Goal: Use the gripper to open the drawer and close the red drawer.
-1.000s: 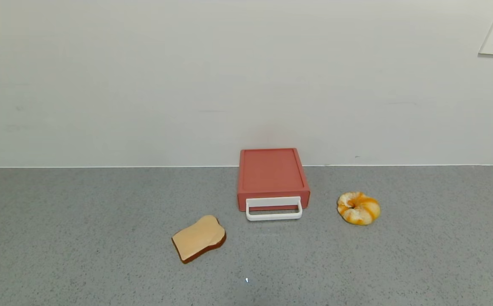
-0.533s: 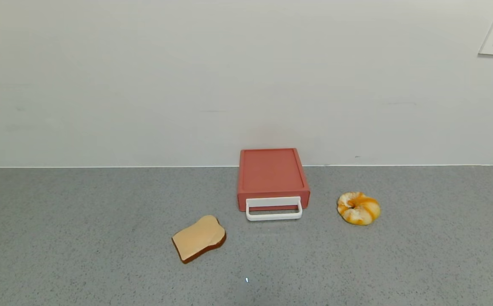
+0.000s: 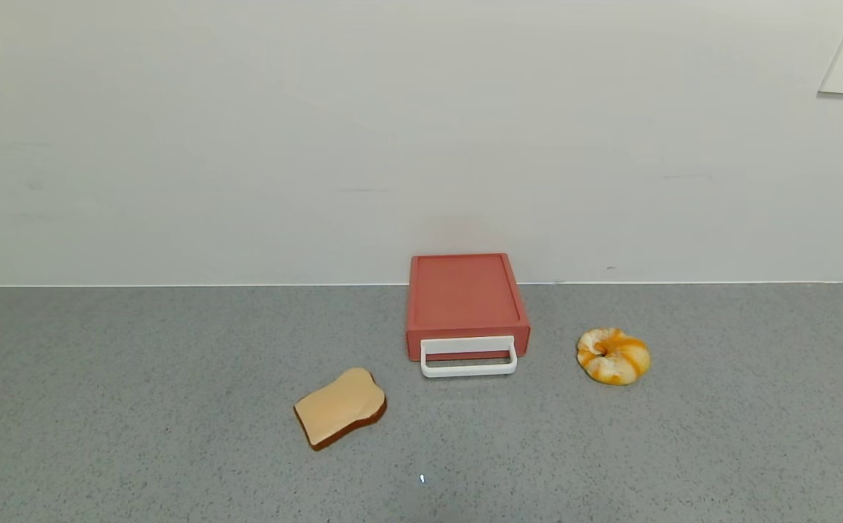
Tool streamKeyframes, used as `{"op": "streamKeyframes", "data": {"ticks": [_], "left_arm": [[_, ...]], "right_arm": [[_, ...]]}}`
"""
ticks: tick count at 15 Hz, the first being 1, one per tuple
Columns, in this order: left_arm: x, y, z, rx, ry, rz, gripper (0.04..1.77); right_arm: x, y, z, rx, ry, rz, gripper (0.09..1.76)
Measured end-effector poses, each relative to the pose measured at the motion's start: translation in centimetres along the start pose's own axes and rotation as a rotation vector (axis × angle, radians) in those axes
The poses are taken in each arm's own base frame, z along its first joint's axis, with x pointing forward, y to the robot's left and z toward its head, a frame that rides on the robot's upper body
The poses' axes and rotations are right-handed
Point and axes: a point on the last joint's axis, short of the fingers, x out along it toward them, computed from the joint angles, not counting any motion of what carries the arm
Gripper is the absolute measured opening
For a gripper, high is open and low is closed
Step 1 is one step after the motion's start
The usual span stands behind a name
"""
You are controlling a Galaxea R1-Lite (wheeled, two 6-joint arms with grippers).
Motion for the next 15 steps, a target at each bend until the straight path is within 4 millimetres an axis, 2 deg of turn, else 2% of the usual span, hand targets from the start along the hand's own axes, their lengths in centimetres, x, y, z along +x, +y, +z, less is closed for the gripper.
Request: {"op": "streamKeyframes", "data": {"ticks": [7, 10, 15], "left_arm": [[1.5, -0.2, -5.1, 0.047, 0.106, 0.006, 1.72], [1.5, -0.3, -6.0, 0.027, 0.16, 0.004, 1.72], [1.5, -0.3, -6.1, 0.011, 0.17, 0.003, 1.72]], "right_arm": [[0.0, 0.0, 0.0, 0.0, 0.0, 0.0, 1.71], [0.0, 0.0, 0.0, 0.0, 0.0, 0.0, 1.71], [0.0, 0.0, 0.0, 0.0, 0.0, 0.0, 1.71]]}}
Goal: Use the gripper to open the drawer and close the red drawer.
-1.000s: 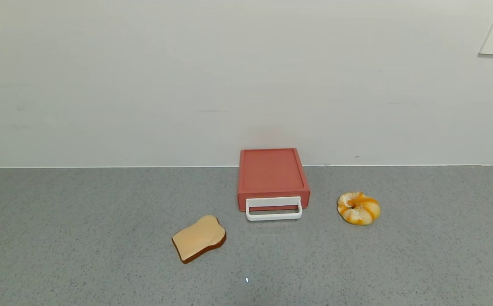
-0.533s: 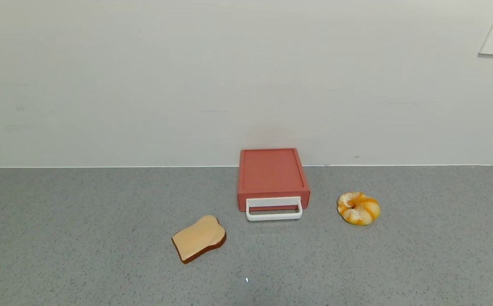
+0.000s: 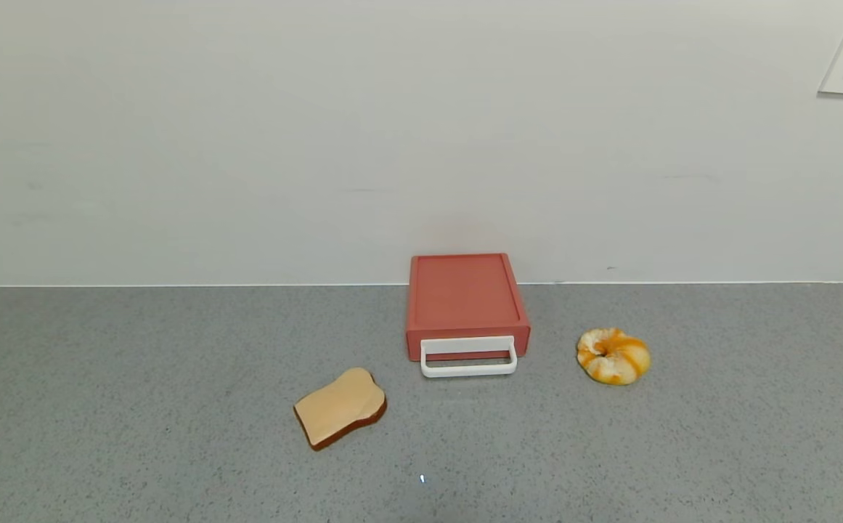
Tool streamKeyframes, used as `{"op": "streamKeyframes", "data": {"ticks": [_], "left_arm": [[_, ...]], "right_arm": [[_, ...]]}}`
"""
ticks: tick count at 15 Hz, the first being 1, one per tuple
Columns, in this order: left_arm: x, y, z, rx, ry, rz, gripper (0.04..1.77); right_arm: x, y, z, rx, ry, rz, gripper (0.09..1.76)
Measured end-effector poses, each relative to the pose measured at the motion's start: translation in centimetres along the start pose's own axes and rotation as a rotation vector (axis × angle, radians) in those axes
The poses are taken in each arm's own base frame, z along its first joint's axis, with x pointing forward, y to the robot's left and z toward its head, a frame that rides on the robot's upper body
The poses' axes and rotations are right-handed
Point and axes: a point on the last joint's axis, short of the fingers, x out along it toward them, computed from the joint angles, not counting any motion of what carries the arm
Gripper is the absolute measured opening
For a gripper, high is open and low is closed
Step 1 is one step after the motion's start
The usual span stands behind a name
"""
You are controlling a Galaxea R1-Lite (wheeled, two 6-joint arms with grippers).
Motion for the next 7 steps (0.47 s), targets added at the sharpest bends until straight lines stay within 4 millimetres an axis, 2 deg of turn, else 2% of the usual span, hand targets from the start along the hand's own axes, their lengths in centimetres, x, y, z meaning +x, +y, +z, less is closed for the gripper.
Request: {"op": "streamKeyframes", "data": {"ticks": [7], "left_arm": [[-0.01, 0.01, 0.08, -0.004, -0.006, 0.001, 1.72]], "right_arm": [[0.0, 0.0, 0.0, 0.0, 0.0, 0.0, 1.71]]}}
